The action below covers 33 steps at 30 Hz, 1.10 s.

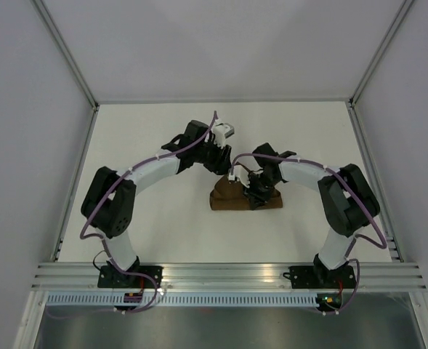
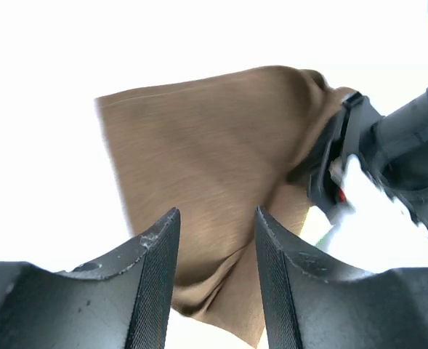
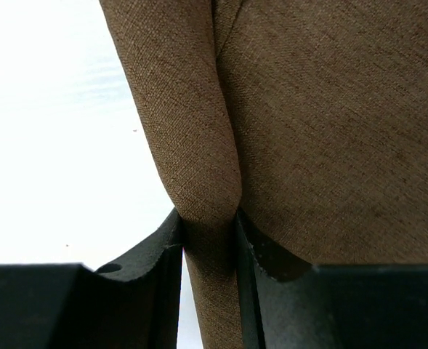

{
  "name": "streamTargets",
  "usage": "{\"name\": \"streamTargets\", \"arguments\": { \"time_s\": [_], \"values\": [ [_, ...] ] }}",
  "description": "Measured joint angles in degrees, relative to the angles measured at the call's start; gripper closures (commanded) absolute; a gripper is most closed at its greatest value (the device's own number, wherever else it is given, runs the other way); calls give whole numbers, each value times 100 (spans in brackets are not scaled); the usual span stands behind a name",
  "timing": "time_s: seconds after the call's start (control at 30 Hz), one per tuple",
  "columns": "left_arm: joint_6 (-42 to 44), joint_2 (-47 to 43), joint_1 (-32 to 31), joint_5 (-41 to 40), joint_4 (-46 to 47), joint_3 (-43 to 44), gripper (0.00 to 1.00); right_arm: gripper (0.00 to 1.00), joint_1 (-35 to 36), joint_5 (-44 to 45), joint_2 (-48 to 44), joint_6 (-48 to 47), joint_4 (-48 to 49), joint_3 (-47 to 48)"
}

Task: Fold the napkin, place the utensils inside, and roll it up
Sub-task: Roll the napkin at the center of the board.

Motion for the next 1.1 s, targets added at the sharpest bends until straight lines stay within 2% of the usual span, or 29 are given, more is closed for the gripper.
{"name": "streamTargets", "arguments": {
  "time_s": [0.13, 0.37, 0.47, 0.53, 0.7, 0.8, 0.97, 1.1],
  "values": [
    [-275, -914, 101, -1047, 671, -896, 48, 76, -284, -474, 750, -96, -872, 841],
    [-352, -2470, 81, -2306, 2063, -2520, 45, 76, -566, -1043, 2055, -225, -2533, 2402],
    [-162, -3056, -166, -2741, 2702, -3165, 45, 76, -660, -1222, 2496, -258, -3080, 2907],
    [166, -3182, -586, -3097, 2990, -3364, 44, 76, -704, -1300, 2730, -284, -3370, 3171],
    [1209, -2686, -2061, -3901, 3451, -3416, 43, 76, -791, -1445, 3191, -315, -3899, 3689],
    [1674, -2033, -2599, -4153, 3477, -3366, 41, 76, -844, -1541, 3357, -328, -4085, 3851],
    [2157, -1043, -2986, -4282, 3303, -3029, 40, 76, -896, -1635, 3486, -328, -4214, 3954],
    [2417, -647, -3018, -4347, 3300, -2747, 40, 76, -927, -1694, 3517, -330, -4234, 3963]
  ]
}}
